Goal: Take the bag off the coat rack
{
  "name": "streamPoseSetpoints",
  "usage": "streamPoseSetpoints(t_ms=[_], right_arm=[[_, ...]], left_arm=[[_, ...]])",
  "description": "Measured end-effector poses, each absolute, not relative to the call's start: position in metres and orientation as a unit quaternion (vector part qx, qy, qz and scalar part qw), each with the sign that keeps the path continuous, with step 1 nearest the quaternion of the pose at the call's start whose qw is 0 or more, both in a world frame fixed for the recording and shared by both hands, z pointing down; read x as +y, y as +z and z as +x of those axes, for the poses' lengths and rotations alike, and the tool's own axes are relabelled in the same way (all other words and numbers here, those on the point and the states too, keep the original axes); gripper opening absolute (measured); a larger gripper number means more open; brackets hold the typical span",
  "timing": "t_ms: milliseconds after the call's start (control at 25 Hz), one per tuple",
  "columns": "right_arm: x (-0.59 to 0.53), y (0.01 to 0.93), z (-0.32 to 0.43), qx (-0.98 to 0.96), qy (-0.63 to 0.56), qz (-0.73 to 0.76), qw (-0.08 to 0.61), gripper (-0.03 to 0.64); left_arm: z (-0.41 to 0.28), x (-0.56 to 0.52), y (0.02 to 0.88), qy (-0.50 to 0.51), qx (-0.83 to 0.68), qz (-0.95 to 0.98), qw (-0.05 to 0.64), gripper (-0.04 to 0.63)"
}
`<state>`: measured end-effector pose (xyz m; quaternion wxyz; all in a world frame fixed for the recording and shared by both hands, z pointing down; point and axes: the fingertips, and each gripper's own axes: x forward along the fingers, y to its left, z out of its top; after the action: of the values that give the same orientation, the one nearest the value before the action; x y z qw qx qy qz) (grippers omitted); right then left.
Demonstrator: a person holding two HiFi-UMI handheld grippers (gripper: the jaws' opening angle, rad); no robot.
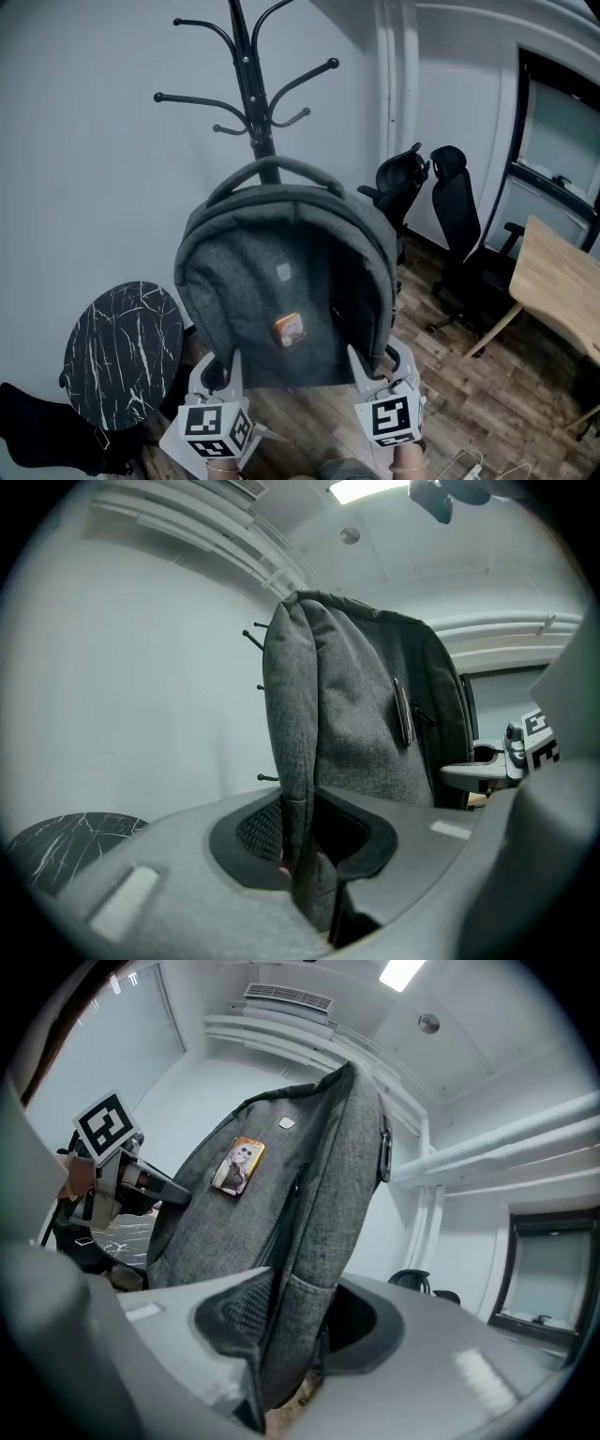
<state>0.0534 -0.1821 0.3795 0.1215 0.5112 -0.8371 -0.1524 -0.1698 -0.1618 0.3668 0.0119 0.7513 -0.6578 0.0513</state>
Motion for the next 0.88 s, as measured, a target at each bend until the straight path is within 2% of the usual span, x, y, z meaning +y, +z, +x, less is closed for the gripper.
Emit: streamPoseSetpoints(t_ms=[880], right_arm=[[-0.128, 0.368, 0.051, -0.828, -0.175, 0.515, 0.133, 0.143]], left_arm=[[-0.172, -0.109, 0.363, 0.031, -0.652, 0.758, 0.014, 0.069]])
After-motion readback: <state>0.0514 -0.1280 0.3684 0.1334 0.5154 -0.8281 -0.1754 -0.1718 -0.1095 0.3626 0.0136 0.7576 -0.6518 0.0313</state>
